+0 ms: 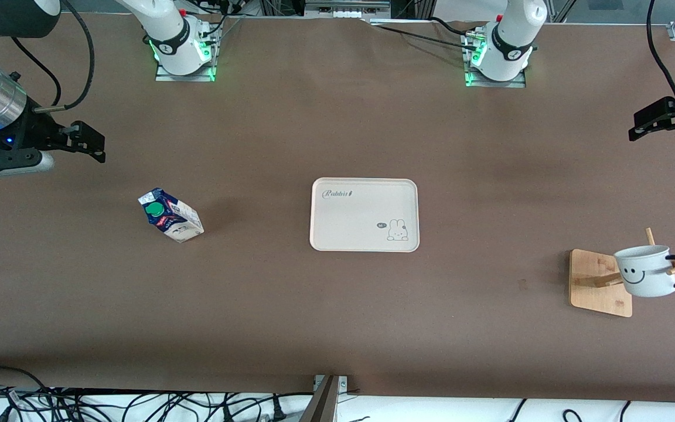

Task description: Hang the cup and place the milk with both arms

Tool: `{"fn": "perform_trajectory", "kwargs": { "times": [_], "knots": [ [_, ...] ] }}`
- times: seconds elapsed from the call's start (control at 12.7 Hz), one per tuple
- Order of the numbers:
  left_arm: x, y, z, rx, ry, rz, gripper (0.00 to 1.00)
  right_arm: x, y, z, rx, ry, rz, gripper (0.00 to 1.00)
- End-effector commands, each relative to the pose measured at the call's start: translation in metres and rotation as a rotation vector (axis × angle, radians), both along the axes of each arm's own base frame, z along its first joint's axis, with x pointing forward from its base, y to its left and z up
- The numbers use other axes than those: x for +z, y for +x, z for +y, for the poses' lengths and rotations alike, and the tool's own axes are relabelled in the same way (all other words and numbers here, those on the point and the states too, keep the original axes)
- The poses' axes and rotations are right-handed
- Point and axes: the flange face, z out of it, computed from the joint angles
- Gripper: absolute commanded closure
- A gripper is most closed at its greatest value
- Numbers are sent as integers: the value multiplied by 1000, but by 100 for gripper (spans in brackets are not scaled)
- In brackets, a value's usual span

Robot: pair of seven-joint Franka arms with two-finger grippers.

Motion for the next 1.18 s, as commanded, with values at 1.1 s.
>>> {"fn": "perform_trajectory", "kwargs": {
  "times": [1.1],
  "knots": [
    [4,11,2,134,3,-30,0,6,1,4,-7,14,-9,0]
  ]
}}
